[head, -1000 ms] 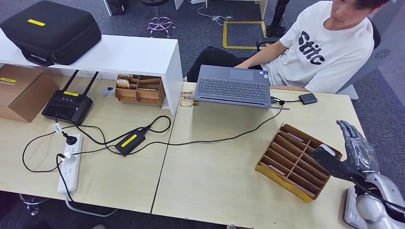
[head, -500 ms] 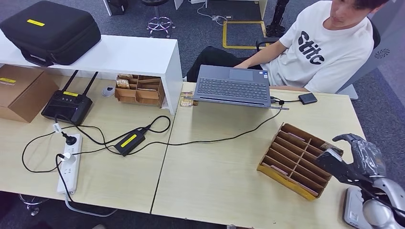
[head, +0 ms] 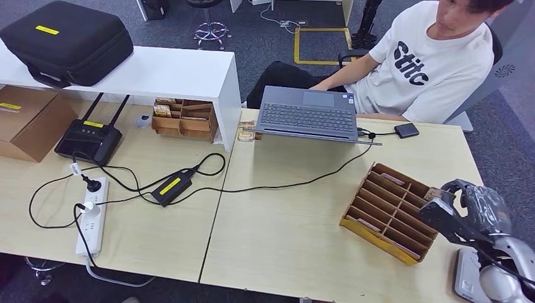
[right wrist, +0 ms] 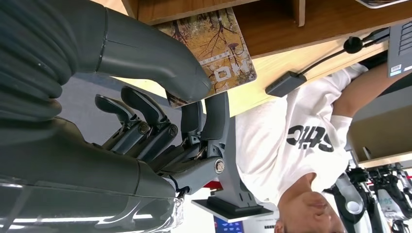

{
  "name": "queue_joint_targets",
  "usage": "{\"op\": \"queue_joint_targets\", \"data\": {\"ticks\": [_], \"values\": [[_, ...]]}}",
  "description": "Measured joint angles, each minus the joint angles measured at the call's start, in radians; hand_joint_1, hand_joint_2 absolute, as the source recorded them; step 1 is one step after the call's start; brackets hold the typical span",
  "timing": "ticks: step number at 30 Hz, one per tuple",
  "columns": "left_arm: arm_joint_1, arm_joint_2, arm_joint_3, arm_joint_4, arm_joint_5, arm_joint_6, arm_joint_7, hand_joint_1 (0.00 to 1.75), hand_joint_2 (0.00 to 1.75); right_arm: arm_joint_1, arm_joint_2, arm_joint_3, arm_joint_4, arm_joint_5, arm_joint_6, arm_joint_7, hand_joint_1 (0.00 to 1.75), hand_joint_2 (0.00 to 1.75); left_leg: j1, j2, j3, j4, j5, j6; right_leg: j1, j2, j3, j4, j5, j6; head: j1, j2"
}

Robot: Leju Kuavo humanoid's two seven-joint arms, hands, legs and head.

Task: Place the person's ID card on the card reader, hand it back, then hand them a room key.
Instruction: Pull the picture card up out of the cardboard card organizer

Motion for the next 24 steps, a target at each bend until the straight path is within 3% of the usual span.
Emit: {"op": "queue_joint_targets", "data": {"ticks": [14,19,24], "values": [[-0.002,0.000,0.000,0.000,-0.027,0.000,-0.001,0.00,1.75,-0.104,0.047,0.002,-0.122,0.006,-0.158,-0.068,1.75,1.75,0.000,0.001,0.000,0.000,0.000,0.000,0.000,0.000,0.000,0.001,0.000,0.000,0.000,0.000],[-0.006,0.000,-0.002,0.000,-0.047,-0.004,-0.002,0.00,1.75,-0.251,0.084,0.057,-0.125,0.046,-0.135,-0.028,1.75,1.75,0.000,0.002,0.000,0.000,0.001,0.000,0.000,0.002,0.000,0.002,0.001,-0.001,0.000,0.000],[-0.010,0.000,-0.008,0.000,-0.070,-0.013,0.000,0.00,1.75,-0.472,0.134,0.179,-0.009,0.086,-0.082,0.025,1.75,1.75,0.000,0.003,0.000,0.000,0.003,0.000,0.000,0.003,0.000,0.003,0.002,-0.001,0.000,0.000]]}}
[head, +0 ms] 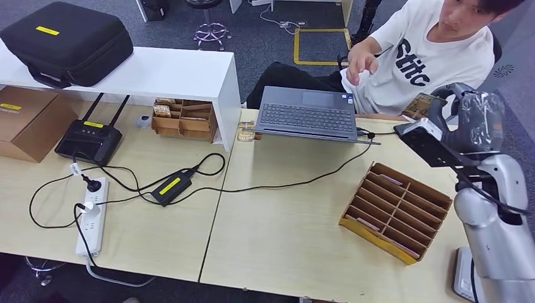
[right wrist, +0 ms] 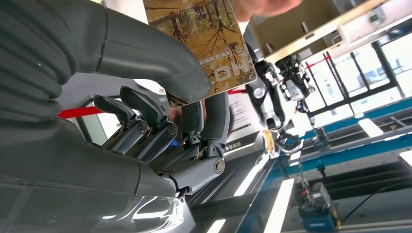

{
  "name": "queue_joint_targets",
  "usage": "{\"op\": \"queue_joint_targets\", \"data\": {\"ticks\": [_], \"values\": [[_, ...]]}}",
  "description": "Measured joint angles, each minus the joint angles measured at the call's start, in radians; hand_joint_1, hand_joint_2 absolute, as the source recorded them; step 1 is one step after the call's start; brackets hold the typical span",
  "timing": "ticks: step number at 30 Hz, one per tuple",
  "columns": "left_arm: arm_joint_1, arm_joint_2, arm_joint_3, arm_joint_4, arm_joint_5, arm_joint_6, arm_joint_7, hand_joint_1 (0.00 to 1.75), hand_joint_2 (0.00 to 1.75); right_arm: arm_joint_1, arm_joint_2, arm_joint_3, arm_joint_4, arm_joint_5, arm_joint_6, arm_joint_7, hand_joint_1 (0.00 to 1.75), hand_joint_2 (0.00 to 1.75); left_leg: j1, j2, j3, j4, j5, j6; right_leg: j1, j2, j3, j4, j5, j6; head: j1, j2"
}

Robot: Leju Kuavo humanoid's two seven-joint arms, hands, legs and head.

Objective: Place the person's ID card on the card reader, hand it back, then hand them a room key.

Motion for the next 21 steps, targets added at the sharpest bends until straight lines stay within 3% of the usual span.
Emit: {"op": "queue_joint_targets", "data": {"ticks": [6,11,12,14,16,18,21], "values": [[-0.005,0.001,-0.021,0.000,-0.026,-0.009,0.003,0.00,1.75,-0.251,0.112,0.165,0.242,0.070,0.041,0.071,1.75,1.75,0.000,0.000,0.000,0.000,0.001,-0.001,0.000,0.000,-0.001,0.001,0.001,-0.001,0.000,0.000],[-0.007,0.001,-0.036,0.000,-0.036,-0.014,0.005,0.00,1.75,-0.379,0.206,0.263,0.423,0.095,0.041,0.103,1.75,1.75,0.001,-0.001,0.000,0.000,0.001,-0.001,0.001,0.000,-0.001,0.001,0.001,-0.001,0.000,0.000],[-0.007,0.001,-0.040,0.000,-0.037,-0.014,0.005,0.00,1.75,-0.393,0.220,0.275,0.448,0.096,0.041,0.107,1.62,1.75,0.001,-0.001,0.000,0.000,0.001,-0.001,0.000,0.000,-0.001,0.001,0.001,-0.001,0.000,0.000],[-0.007,0.000,-0.045,0.000,-0.039,-0.014,0.005,0.00,1.75,-0.414,0.244,0.295,0.493,0.098,0.040,0.109,1.01,1.75,0.000,-0.001,0.000,0.000,0.001,-0.001,0.000,-0.001,-0.001,0.000,0.001,-0.001,0.000,0.000],[-0.007,0.000,-0.047,0.000,-0.041,-0.014,0.005,0.00,1.75,-0.427,0.262,0.313,0.531,0.104,0.041,0.108,0.28,1.75,0.000,-0.001,0.000,0.000,0.001,-0.001,0.000,-0.001,-0.001,0.000,0.001,-0.001,0.000,0.000],[-0.007,0.000,-0.047,0.000,-0.041,-0.014,0.005,0.00,1.75,-0.433,0.274,0.329,0.557,0.109,0.043,0.106,0.02,1.75,0.000,-0.001,0.000,0.000,0.001,-0.001,0.000,-0.001,-0.001,0.000,0.001,-0.001,0.000,0.000],[-0.006,0.000,-0.047,0.000,-0.040,-0.014,0.005,0.00,1.75,-0.434,0.282,0.347,0.581,0.110,0.050,0.101,0.00,1.75,0.000,-0.002,-0.001,0.000,0.001,-0.001,0.000,-0.001,-0.001,0.000,0.001,-0.001,0.000,0.000]]}}
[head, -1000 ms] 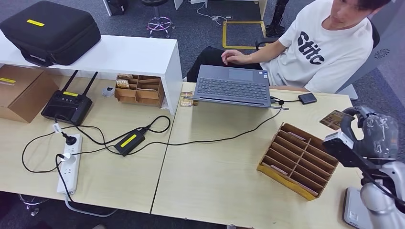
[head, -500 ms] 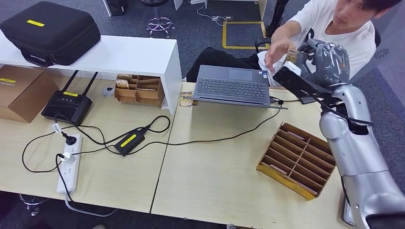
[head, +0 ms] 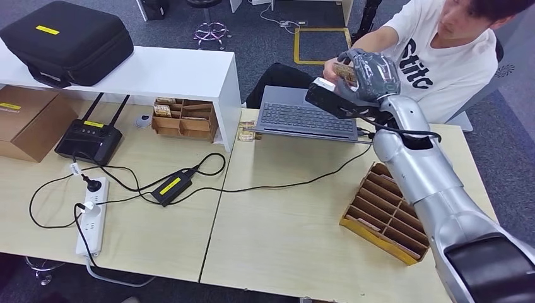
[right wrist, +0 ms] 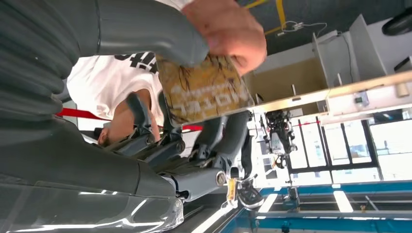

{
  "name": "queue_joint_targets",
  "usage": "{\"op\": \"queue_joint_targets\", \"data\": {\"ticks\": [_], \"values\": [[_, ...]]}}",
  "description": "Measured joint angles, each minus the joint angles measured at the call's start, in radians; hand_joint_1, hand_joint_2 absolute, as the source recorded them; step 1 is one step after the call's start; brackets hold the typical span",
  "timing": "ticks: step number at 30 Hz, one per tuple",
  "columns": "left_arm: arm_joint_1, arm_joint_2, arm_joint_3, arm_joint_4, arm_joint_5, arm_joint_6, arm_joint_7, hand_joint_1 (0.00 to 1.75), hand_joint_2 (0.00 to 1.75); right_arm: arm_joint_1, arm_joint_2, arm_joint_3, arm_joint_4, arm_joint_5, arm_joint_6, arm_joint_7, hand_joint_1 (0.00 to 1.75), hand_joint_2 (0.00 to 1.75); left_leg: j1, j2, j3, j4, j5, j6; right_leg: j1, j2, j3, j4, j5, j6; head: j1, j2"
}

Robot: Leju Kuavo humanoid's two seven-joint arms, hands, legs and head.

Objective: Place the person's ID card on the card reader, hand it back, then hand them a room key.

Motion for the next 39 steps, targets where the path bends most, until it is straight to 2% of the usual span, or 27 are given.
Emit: {"op": "queue_joint_targets", "data": {"ticks": [5,8,16,24,27,29,32,39], "values": [[0.002,0.001,0.000,0.000,0.006,0.000,0.000,0.00,1.75,0.004,0.000,0.012,0.018,-0.052,0.012,-0.028,0.00,1.75,0.000,0.000,0.000,0.000,0.000,0.000,0.000,0.000,0.000,0.000,0.000,0.000,0.000,0.000],[0.002,0.003,0.000,0.000,0.012,0.000,0.000,0.00,1.75,0.012,-0.008,0.000,0.022,-0.133,0.037,-0.060,0.00,1.75,0.000,0.000,0.001,0.000,0.000,0.000,0.000,0.000,0.000,0.000,0.000,0.000,0.000,0.000],[0.008,0.009,0.000,0.000,0.029,-0.003,0.000,0.00,1.75,0.047,-0.060,-0.136,0.034,-0.400,0.101,-0.146,0.00,1.75,0.000,-0.001,0.000,0.001,0.000,0.000,0.000,-0.001,0.000,-0.001,0.000,0.000,0.000,0.000],[0.009,0.015,0.000,0.000,0.035,-0.003,0.000,0.00,1.75,0.069,-0.128,-0.342,0.082,-0.679,0.180,-0.204,0.00,1.75,0.000,-0.001,0.000,0.001,0.000,0.000,0.000,-0.001,0.000,-0.001,0.001,0.001,0.000,0.000],[0.008,0.015,0.000,0.000,0.036,-0.003,0.002,0.00,1.75,0.084,-0.153,-0.447,0.106,-0.830,0.200,-0.232,0.00,1.75,0.000,-0.002,-0.001,0.001,0.000,0.000,0.000,-0.002,0.000,-0.002,0.001,0.001,0.000,0.000],[0.009,0.015,0.000,0.000,0.035,-0.001,0.004,0.00,1.75,0.101,-0.177,-0.527,0.118,-0.900,0.173,-0.270,0.00,1.75,0.000,-0.004,-0.001,0.001,0.000,0.000,0.000,-0.004,0.000,-0.002,0.001,0.001,0.000,0.000],[0.009,0.015,0.000,0.000,0.033,0.002,0.010,0.00,1.75,0.139,-0.208,-0.637,0.122,-0.938,0.088,-0.321,0.00,1.75,0.000,-0.005,-0.002,0.001,-0.001,0.001,0.000,-0.004,0.000,-0.002,0.000,0.001,0.000,0.000],[0.009,0.015,0.000,0.000,0.033,0.010,0.018,0.00,1.75,0.245,-0.251,-0.854,0.111,-1.000,0.018,-0.330,0.00,1.75,0.000,-0.004,-0.002,0.001,-0.002,0.002,0.000,-0.004,0.000,-0.003,0.000,0.001,0.000,0.000]]}}
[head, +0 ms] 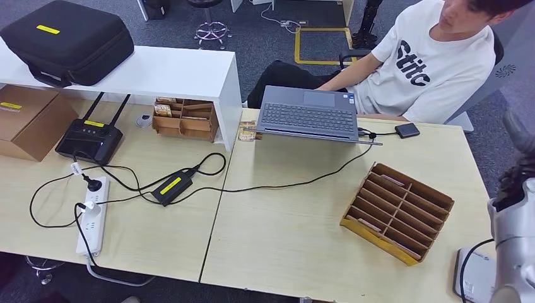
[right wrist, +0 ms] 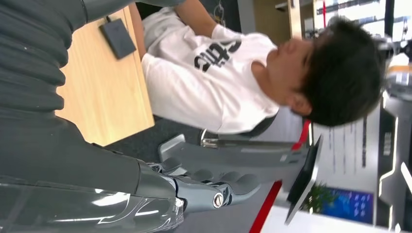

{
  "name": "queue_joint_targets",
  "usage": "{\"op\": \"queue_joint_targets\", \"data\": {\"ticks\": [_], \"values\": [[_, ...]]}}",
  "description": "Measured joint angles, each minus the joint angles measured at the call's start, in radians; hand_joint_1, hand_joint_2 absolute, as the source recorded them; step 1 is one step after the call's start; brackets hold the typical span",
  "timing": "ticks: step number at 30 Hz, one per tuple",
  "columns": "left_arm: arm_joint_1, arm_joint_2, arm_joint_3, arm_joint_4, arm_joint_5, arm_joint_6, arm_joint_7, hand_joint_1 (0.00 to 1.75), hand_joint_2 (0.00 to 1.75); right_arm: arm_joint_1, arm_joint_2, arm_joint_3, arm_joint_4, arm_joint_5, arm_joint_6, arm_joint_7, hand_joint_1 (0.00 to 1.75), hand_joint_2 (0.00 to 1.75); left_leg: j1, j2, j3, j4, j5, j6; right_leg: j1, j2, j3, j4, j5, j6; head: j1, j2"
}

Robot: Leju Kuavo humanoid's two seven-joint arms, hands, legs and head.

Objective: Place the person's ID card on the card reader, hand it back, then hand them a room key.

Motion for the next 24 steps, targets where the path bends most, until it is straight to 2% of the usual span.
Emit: {"op": "queue_joint_targets", "data": {"ticks": [1,5,16,20,24], "values": [[0.000,0.000,0.000,0.000,0.001,0.001,0.001,0.00,1.75,0.013,-0.007,-0.029,0.000,-0.014,-0.003,0.002,0.00,1.75,0.000,0.000,0.000,0.000,0.000,0.000,0.000,0.000,0.000,0.000,0.000,0.000,0.000,0.000],[0.001,0.000,0.000,0.000,0.008,0.006,0.003,0.00,1.75,0.067,-0.037,-0.140,0.000,-0.067,-0.012,0.007,0.00,0.00,0.000,0.000,0.000,0.000,0.000,0.000,0.000,0.000,0.000,0.000,0.000,0.000,0.000,0.000],[0.003,-0.001,0.003,0.000,0.025,0.015,0.003,0.00,1.75,0.253,-0.116,-0.413,0.006,-0.208,0.019,0.016,0.00,0.00,0.000,-0.001,-0.001,0.000,-0.001,0.001,0.000,-0.001,0.000,-0.001,-0.002,0.002,0.000,0.000],[0.003,-0.001,0.004,0.000,0.033,0.018,0.002,0.00,1.75,0.330,-0.137,-0.502,0.013,-0.239,0.029,0.007,0.00,1.75,0.000,-0.001,-0.001,0.000,-0.001,0.001,0.000,-0.001,0.000,-0.001,-0.002,0.002,0.000,0.000],[0.004,-0.001,0.008,0.000,0.041,0.023,-0.003,0.00,1.75,0.407,-0.146,-0.581,0.021,-0.267,0.033,-0.005,0.00,1.75,0.000,-0.001,-0.001,-0.001,-0.002,0.001,0.000,-0.001,0.000,-0.001,-0.002,0.002,0.000,0.000]]}}
